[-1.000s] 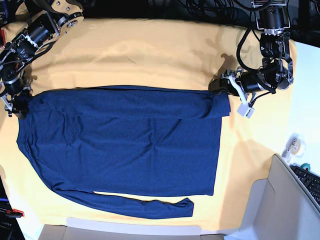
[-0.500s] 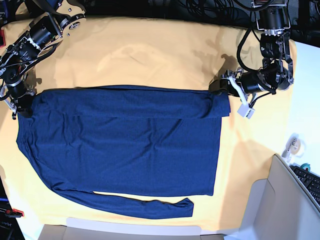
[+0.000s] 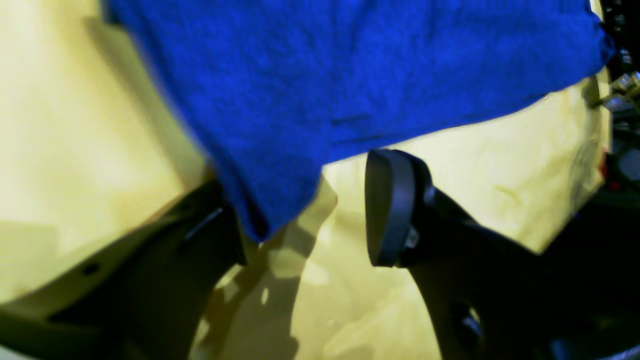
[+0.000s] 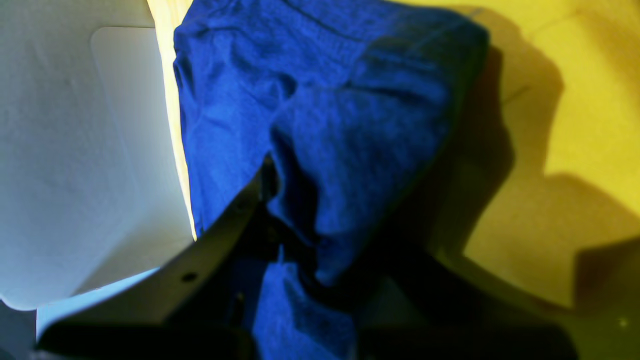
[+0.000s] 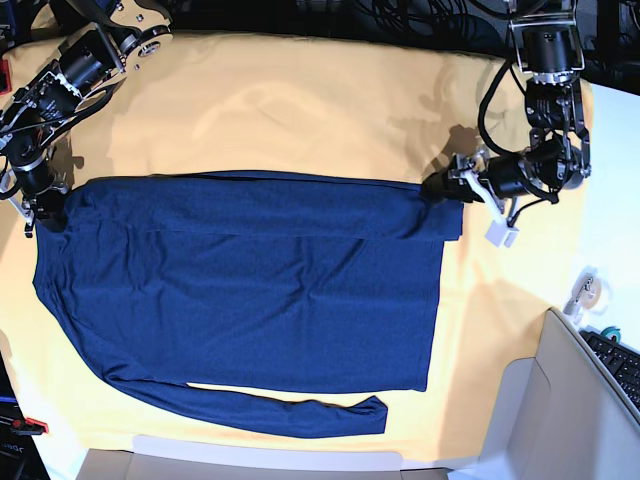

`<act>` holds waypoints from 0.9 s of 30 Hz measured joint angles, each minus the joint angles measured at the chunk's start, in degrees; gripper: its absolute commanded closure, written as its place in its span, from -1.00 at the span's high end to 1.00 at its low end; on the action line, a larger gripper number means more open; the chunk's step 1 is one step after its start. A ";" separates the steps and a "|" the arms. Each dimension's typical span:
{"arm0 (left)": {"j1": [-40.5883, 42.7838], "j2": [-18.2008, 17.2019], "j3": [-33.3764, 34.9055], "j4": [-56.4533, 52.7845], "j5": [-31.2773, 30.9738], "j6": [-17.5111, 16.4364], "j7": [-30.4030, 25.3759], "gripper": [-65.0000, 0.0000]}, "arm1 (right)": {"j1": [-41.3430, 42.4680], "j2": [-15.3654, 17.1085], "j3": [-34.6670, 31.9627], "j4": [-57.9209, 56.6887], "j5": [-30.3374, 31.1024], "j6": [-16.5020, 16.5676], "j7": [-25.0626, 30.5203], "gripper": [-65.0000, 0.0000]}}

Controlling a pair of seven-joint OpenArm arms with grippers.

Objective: Fold the T-shirt properly
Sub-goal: 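Reposition the left gripper along the shirt's shoulder edge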

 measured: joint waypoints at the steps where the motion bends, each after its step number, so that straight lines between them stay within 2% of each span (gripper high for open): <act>1: -0.28 -0.15 0.00 0.00 0.39 0.22 -0.07 -0.03 | 0.00 0.00 0.00 0.02 -0.11 -0.02 0.07 -1.00; 8: -1.95 -0.07 -0.04 -0.87 0.61 0.37 0.11 -0.03 | 0.00 0.00 0.00 0.02 -0.09 -0.04 0.02 -1.00; 17: -5.01 -0.20 0.02 -8.46 -1.42 -0.02 -1.01 -0.03 | -0.70 0.02 -0.07 0.17 0.87 0.02 -0.04 -1.00; 27: -4.81 0.00 0.24 -8.46 -1.51 0.09 -1.46 -0.03 | -0.79 0.04 -0.09 0.17 0.83 0.00 -0.02 -1.00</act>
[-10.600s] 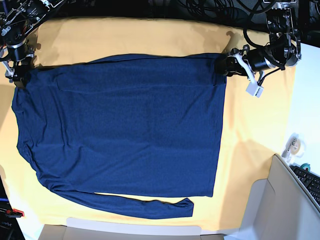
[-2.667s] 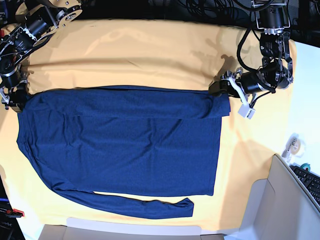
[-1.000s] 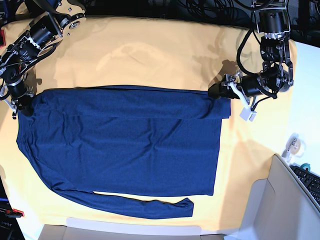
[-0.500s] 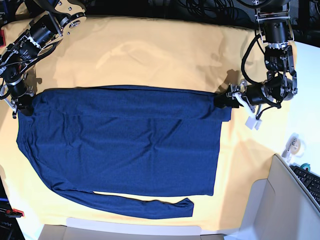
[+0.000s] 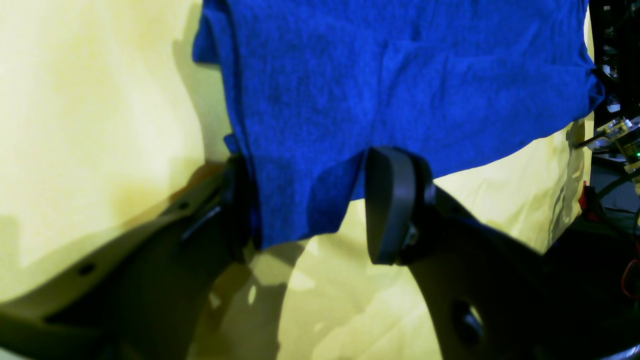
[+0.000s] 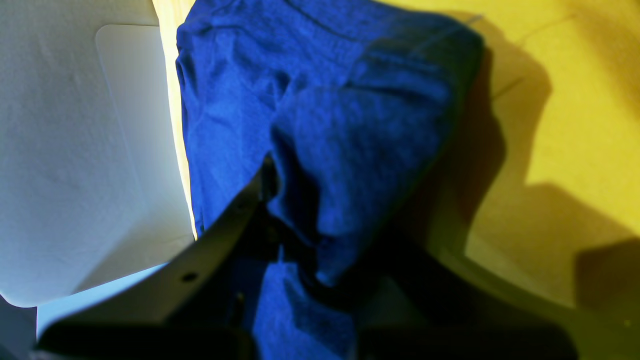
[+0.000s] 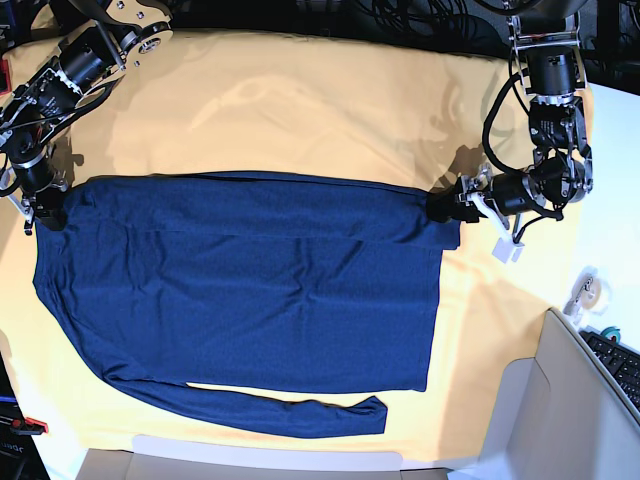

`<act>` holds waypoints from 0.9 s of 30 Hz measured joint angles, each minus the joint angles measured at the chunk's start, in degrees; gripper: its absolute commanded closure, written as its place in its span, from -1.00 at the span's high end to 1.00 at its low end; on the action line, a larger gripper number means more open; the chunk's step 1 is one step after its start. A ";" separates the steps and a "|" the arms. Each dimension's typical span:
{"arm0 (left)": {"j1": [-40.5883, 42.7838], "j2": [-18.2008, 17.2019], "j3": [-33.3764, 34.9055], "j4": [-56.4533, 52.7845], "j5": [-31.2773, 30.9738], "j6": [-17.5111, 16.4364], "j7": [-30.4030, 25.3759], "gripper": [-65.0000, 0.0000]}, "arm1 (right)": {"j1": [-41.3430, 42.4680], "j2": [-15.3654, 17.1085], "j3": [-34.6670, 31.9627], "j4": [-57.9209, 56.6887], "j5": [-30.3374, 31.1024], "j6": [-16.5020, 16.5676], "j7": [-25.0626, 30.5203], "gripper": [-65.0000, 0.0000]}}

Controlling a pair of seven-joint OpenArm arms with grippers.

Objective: Fold the T-shirt properly
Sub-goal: 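Reposition the left gripper along the shirt's shoulder edge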

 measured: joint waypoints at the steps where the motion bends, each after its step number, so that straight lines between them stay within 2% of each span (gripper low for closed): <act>1: -0.02 0.00 0.00 0.00 0.00 0.00 0.09 -0.03 | 0.00 0.00 0.00 0.00 0.00 0.00 0.00 -1.00; 8: -2.08 -0.02 -0.33 -0.22 1.31 0.28 1.70 -0.02 | 0.00 -0.02 0.00 0.00 0.02 0.00 0.00 -1.00; 11: -2.58 -0.04 -0.11 -0.22 1.62 4.48 1.40 -0.02 | 0.00 -0.02 0.00 0.00 0.02 0.00 0.00 -1.00; 14: -2.54 -0.04 -0.04 -0.22 1.07 6.12 1.38 -0.02 | 0.00 0.00 0.00 0.00 0.02 0.00 0.00 -1.00; 21: -4.39 -0.09 0.00 -0.35 2.03 6.54 1.14 -0.02 | 0.00 0.13 0.00 0.00 0.02 -0.04 -0.11 -1.00; 27: -4.07 -1.77 -0.04 -0.37 2.29 6.78 0.96 -0.02 | -0.02 0.11 0.00 0.00 0.00 0.00 -0.07 -1.00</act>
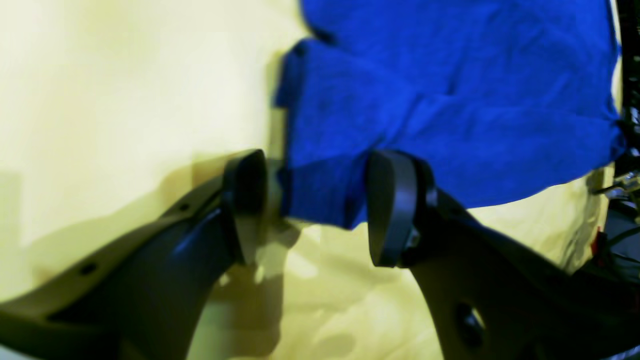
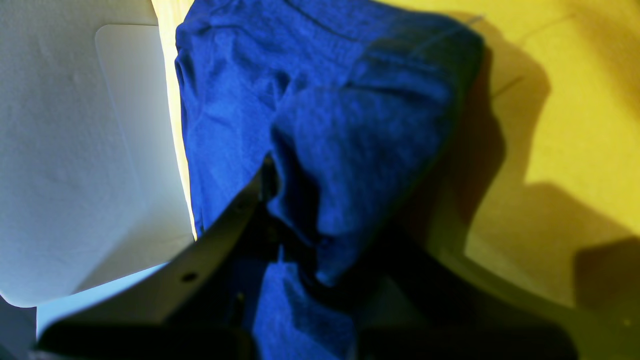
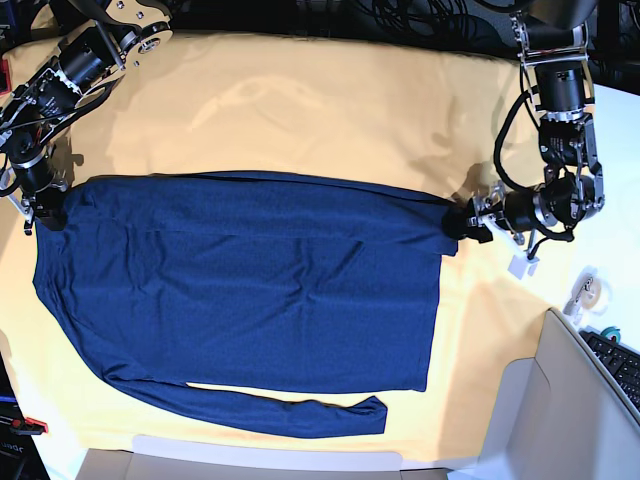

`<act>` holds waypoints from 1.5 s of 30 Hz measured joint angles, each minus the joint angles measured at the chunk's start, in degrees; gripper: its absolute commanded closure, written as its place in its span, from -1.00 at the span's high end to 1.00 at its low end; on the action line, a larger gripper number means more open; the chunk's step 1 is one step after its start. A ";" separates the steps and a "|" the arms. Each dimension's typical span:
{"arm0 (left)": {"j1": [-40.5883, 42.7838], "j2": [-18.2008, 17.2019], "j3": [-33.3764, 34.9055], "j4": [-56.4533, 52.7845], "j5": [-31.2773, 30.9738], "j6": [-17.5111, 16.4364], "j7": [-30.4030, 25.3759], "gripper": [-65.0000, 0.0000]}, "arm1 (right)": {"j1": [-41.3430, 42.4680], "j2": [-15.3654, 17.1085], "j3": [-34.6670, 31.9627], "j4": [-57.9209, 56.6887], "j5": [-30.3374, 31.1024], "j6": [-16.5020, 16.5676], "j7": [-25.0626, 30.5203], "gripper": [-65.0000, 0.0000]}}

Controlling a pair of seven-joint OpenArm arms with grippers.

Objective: Fold the T-shirt properly
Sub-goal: 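Reposition the left gripper along the shirt's shoulder edge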

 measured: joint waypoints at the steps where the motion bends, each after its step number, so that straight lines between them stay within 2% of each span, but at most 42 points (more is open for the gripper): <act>1: 0.11 0.00 -0.02 -0.07 0.02 0.00 0.00 -0.02 | 0.00 0.00 0.00 0.00 0.02 -0.02 0.00 -1.00; 7: -0.07 0.74 0.04 -0.04 6.47 -0.31 -1.55 -0.02 | 0.00 0.00 0.00 0.00 0.07 0.00 -0.02 -1.00; 12: 0.26 3.06 -0.07 0.52 9.90 -0.48 -3.72 -0.02 | 0.00 0.00 0.00 0.00 0.04 0.00 -0.02 -1.00; 22: -0.15 6.62 -0.07 0.74 9.81 -0.61 -2.34 -0.01 | 0.00 0.00 0.00 0.00 0.04 -0.02 -0.02 -1.00; 37: -0.39 6.64 2.34 0.92 9.77 -0.92 -2.36 -0.04 | 0.00 0.00 0.00 0.00 0.02 0.00 0.00 -1.00; 40: -0.39 6.64 2.34 0.92 9.86 -0.92 -2.40 -0.26 | -0.35 -0.02 -0.02 0.02 0.24 0.24 -0.02 -1.00; 42: -0.37 6.64 2.36 0.85 9.86 -2.01 -2.34 -0.56 | -0.61 0.00 -0.02 0.09 0.24 0.22 0.13 -1.00; 44: -0.20 6.64 2.34 0.76 10.32 -3.85 -1.81 -0.99 | -0.61 0.00 -0.02 0.11 0.22 0.24 0.02 -1.00; 45: -0.07 6.62 2.25 0.76 10.19 -3.96 -1.84 -1.00 | -0.61 0.00 0.00 0.11 0.24 0.24 0.02 -1.00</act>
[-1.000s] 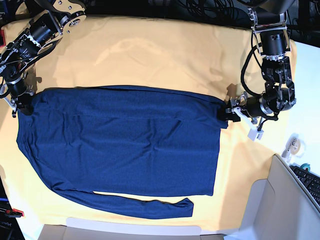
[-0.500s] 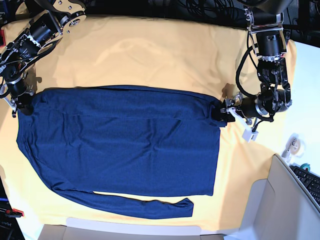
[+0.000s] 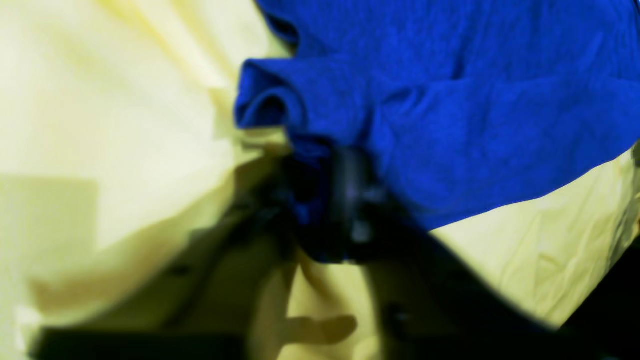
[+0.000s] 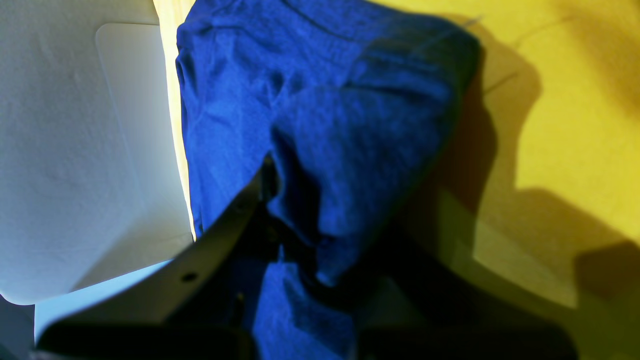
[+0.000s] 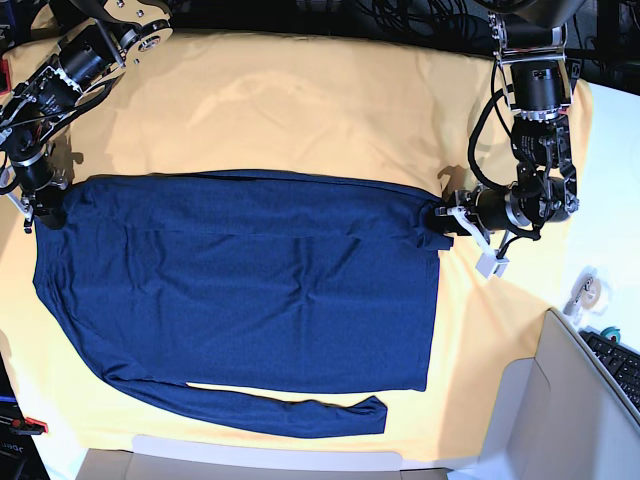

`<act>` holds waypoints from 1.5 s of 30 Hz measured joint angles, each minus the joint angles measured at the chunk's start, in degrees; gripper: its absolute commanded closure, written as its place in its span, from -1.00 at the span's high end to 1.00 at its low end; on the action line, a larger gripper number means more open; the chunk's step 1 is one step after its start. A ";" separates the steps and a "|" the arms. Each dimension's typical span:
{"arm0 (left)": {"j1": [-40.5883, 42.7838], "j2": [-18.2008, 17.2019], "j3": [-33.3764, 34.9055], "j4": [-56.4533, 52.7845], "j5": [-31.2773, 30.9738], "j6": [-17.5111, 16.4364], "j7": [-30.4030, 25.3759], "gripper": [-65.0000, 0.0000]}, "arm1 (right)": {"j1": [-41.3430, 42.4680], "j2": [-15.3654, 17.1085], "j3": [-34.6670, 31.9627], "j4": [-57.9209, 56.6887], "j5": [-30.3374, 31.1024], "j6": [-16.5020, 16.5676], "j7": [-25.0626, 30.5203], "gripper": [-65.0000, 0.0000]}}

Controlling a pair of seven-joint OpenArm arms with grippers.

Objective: Fold the T-shirt properly
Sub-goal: 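Reposition the left gripper along the shirt's shoulder edge, then pull the collar edge with both grippers away from the hem, stretching the shirt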

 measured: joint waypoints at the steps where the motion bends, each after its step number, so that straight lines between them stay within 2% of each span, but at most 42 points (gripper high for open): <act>1: 0.00 0.00 -0.02 -0.02 -0.17 0.00 0.13 -1.00 | -0.02 0.00 0.00 0.00 0.00 0.04 0.00 -1.00; 4: 0.02 -0.94 -0.02 0.35 -0.13 -0.02 0.33 -1.00 | -0.63 -0.02 -0.02 0.59 0.02 0.15 -0.04 -1.00; 10: 1.27 -1.60 0.09 7.78 1.64 0.20 3.76 -1.00 | -1.29 0.35 0.04 0.72 0.24 0.17 -0.50 -1.00; 18: 2.93 -2.05 -6.25 16.48 1.36 -0.20 9.97 -1.00 | -2.36 0.07 0.26 3.21 1.07 -0.35 -3.80 -1.00; 21: 3.54 -2.10 -6.47 18.16 1.27 -0.24 9.77 -1.00 | -3.85 -0.33 0.26 6.25 -0.50 -1.38 -4.61 -1.00; 32: 11.98 -2.51 -6.47 24.52 1.09 -0.26 9.94 -1.00 | -10.80 -0.28 0.35 13.70 -0.39 -1.36 -4.96 -1.00; 41: 18.99 -2.43 -7.30 30.69 1.07 -0.26 9.84 -1.00 | -16.52 1.62 0.31 16.92 0.02 -1.18 -5.42 -1.00; 45: 22.29 -2.38 -10.64 32.52 0.74 -0.46 10.01 -1.00 | -20.57 1.97 0.31 18.14 3.69 -1.14 -5.31 -1.00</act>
